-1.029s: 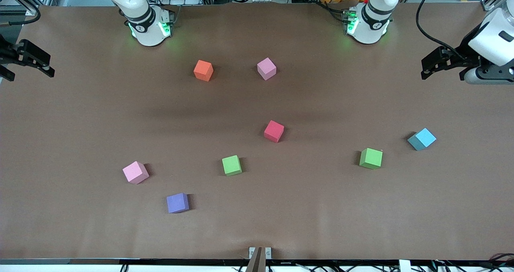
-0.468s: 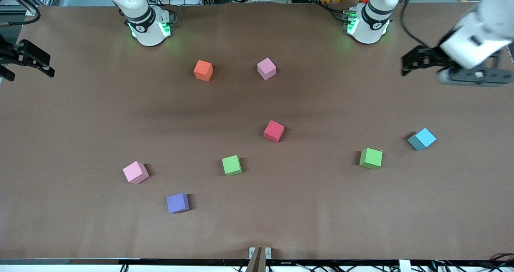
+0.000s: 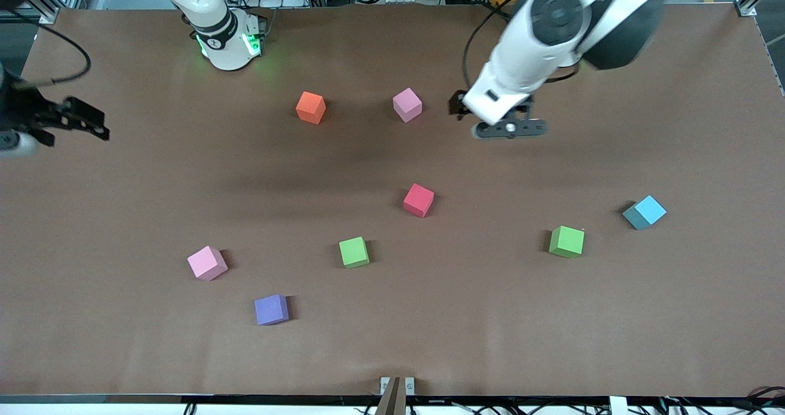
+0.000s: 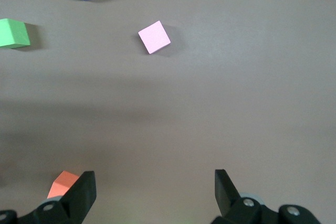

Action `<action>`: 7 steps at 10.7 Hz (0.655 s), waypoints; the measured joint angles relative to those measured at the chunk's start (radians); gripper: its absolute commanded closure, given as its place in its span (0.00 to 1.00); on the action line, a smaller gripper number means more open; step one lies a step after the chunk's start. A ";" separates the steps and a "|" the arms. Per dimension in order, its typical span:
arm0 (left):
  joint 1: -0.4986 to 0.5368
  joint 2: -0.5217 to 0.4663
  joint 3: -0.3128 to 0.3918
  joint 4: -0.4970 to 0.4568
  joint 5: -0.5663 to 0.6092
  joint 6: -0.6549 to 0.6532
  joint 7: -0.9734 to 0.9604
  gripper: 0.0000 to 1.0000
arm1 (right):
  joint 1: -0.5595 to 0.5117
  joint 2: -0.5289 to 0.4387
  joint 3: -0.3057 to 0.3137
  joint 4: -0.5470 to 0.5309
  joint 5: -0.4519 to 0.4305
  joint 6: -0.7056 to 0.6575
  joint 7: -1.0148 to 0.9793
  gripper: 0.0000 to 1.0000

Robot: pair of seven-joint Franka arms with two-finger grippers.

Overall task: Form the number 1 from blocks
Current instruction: 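Reach the left gripper to a pink cube while the right gripper reaches another, then close both grippers on the two pink cubes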

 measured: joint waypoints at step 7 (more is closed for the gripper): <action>-0.210 0.189 -0.070 -0.209 -0.076 0.381 -0.397 0.00 | 0.043 0.334 0.005 0.002 0.020 0.295 -0.253 0.00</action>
